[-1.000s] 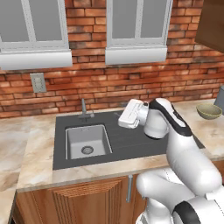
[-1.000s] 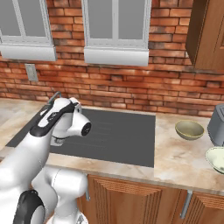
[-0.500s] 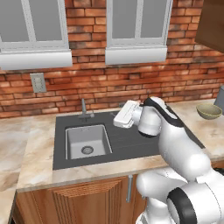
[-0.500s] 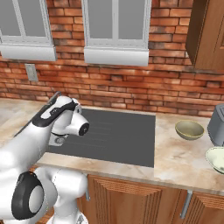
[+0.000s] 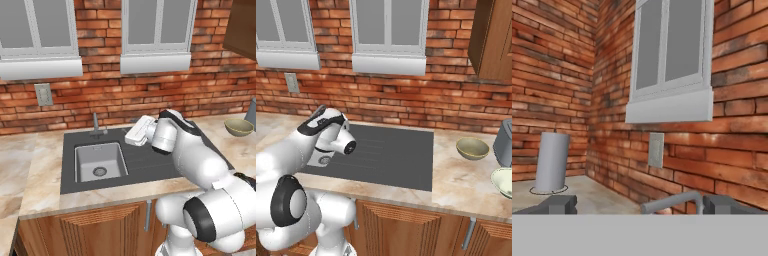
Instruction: Rinse each bowl for a few seconds and place them down in the sink or on the counter.
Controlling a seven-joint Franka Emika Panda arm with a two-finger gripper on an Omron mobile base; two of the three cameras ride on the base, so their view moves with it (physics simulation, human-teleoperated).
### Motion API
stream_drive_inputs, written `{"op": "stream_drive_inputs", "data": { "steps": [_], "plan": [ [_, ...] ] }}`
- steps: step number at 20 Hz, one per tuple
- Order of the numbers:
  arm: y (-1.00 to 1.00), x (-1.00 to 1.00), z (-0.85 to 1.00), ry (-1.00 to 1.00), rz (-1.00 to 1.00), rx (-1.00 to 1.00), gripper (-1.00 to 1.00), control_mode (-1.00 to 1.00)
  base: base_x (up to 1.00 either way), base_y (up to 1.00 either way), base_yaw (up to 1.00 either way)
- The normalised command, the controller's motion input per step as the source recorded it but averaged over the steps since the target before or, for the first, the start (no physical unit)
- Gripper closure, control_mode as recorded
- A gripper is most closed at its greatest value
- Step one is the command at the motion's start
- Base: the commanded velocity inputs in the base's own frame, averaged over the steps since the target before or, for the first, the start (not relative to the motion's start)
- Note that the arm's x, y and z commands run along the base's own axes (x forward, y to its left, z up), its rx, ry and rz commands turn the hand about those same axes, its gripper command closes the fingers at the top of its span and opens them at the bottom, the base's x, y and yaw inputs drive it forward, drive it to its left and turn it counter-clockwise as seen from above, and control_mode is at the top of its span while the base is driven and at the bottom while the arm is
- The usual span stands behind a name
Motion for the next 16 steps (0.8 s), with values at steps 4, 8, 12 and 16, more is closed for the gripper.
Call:
{"op": "stream_drive_inputs", "data": {
  "steps": [4, 8, 12, 16],
  "plan": [
    [0.03, 0.23, -0.16, 0.0, -0.03, 0.0, -1.0, -1.0, 0.0, 0.0, 0.0],
    [0.0, 0.25, -0.11, 0.0, -0.02, 0.0, -1.0, -1.0, 0.0, 0.0, 0.0],
    [0.01, 0.26, -0.1, 0.0, -0.03, 0.0, -1.0, -1.0, 0.0, 0.0, 0.0],
    [0.0, 0.32, -0.08, 0.03, -0.03, 0.0, -1.0, -1.0, 0.0, 0.0, 0.0]
  ]
}}
